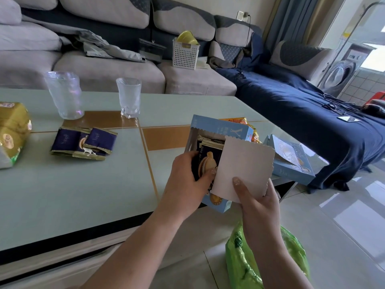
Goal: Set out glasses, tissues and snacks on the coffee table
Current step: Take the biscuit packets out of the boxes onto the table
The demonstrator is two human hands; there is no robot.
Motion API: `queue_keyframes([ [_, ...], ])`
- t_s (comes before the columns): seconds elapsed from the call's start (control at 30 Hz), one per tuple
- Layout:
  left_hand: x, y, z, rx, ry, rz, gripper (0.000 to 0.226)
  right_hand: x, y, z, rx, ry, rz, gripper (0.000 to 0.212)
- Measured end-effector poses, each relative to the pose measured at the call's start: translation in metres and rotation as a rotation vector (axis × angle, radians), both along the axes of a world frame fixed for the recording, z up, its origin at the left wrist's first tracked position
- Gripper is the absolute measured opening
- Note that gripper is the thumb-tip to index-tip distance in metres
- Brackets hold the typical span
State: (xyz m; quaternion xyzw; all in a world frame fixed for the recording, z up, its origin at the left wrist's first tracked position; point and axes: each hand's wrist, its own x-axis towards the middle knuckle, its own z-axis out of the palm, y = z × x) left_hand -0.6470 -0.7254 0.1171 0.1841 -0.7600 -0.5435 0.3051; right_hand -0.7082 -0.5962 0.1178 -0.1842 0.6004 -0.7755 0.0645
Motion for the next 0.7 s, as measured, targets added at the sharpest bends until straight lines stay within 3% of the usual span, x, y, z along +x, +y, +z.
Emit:
queue_keyframes([
  [0.4, 0.0045, -0.0043, 0.0098, 0.062, -0.047, -0.137, 0.028, 0.0003, 0.0025, -0.0021, -0.038, -0.03, 0.042, 0.027],
  [0.53, 0.004, -0.008, 0.0088, 0.043, -0.044, -0.133, 0.037, -0.0009, 0.0039, -0.0026, -0.056, -0.044, 0.068, 0.027],
  [0.7, 0.0056, -0.0061, 0.0086, 0.07, 0.004, -0.124, 0.032, -0.003, 0.0035, -0.0039, -0.035, -0.012, 0.061, 0.059],
])
